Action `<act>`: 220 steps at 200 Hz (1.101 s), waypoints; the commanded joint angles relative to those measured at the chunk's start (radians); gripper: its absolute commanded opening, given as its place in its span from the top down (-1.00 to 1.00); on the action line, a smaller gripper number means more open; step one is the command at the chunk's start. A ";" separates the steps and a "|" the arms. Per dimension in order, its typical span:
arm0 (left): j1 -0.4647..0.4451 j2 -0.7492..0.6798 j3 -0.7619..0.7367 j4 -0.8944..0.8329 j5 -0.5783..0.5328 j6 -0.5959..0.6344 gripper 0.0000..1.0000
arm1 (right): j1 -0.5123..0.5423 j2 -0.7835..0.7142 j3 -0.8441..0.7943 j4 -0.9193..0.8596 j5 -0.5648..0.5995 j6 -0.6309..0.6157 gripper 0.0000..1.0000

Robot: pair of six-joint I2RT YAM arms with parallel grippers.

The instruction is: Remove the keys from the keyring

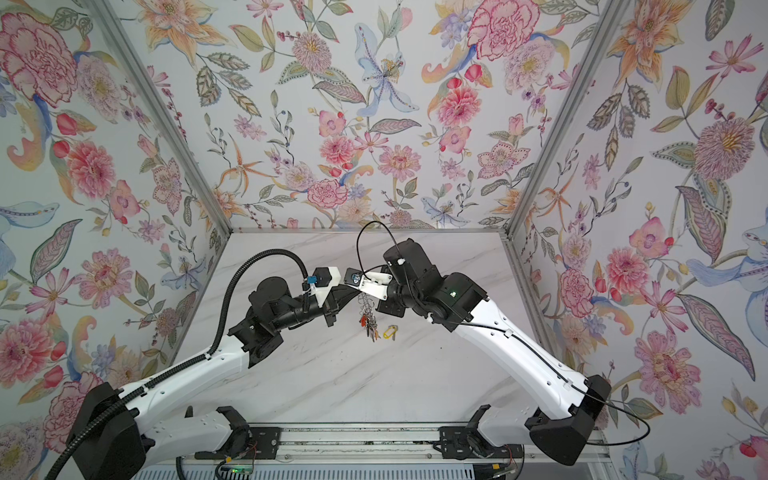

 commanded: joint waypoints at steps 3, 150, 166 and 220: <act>-0.001 -0.036 -0.011 0.084 -0.008 0.018 1.00 | -0.022 -0.031 -0.020 0.013 -0.041 0.039 1.00; -0.002 -0.025 -0.017 0.350 0.027 -0.059 1.00 | -0.034 -0.044 -0.061 0.030 -0.124 0.074 1.00; -0.003 -0.013 -0.015 0.326 0.026 -0.054 1.00 | -0.028 -0.067 -0.061 0.044 -0.106 0.071 1.00; -0.003 0.044 -0.036 0.282 0.079 -0.066 0.89 | -0.020 -0.155 -0.077 0.104 -0.101 0.057 1.00</act>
